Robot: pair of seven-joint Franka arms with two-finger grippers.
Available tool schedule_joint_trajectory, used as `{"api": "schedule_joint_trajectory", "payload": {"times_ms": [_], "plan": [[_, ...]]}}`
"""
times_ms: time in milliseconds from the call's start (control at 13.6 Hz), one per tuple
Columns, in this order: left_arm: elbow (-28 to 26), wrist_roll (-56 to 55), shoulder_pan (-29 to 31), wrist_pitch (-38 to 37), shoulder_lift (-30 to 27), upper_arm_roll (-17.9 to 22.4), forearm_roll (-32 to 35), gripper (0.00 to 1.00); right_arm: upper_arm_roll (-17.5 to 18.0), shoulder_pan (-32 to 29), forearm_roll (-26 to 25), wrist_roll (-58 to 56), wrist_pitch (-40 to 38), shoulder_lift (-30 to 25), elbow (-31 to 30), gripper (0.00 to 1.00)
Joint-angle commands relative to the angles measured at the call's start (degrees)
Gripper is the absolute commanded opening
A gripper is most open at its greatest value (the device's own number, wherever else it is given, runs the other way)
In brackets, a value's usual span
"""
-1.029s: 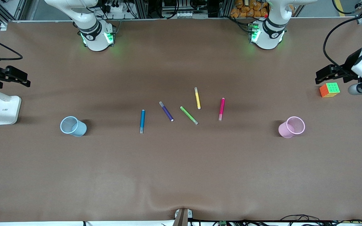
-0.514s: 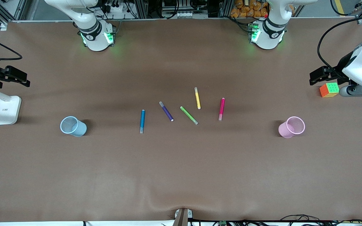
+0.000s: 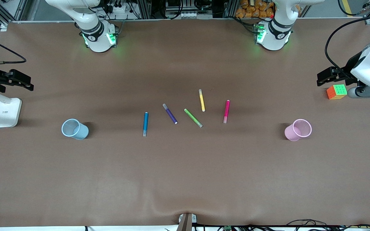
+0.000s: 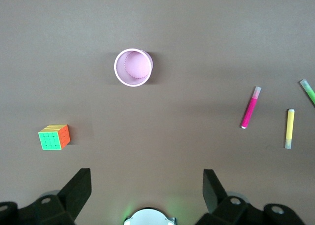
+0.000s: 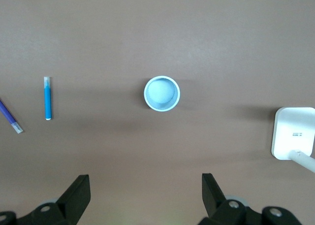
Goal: Place pink and blue markers in matching cups
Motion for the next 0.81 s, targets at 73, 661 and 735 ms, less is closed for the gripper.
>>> {"api": "schedule_joint_trajectory", "payload": {"times_ms": [73,661,735], "plan": [[0.97,-0.87,-0.17,-1.15,0.12,-0.11,0.71,1.00,0.04,0.64,-0.15,0.23,0.02,-0.19,-0.53,1.00],[1.14,-1.13,-0.61,-0.54,0.91,-0.11,0.01,1.00,0.04,0.99,-0.15,0.31,0.72,-0.19,-1.23,1.00],[1.14,-1.13,-0.88,-0.54,1.52,-0.29,0.01,1.00,0.04,1.51,-0.15,0.31,0.29,-0.19,-1.50,1.00]]}}
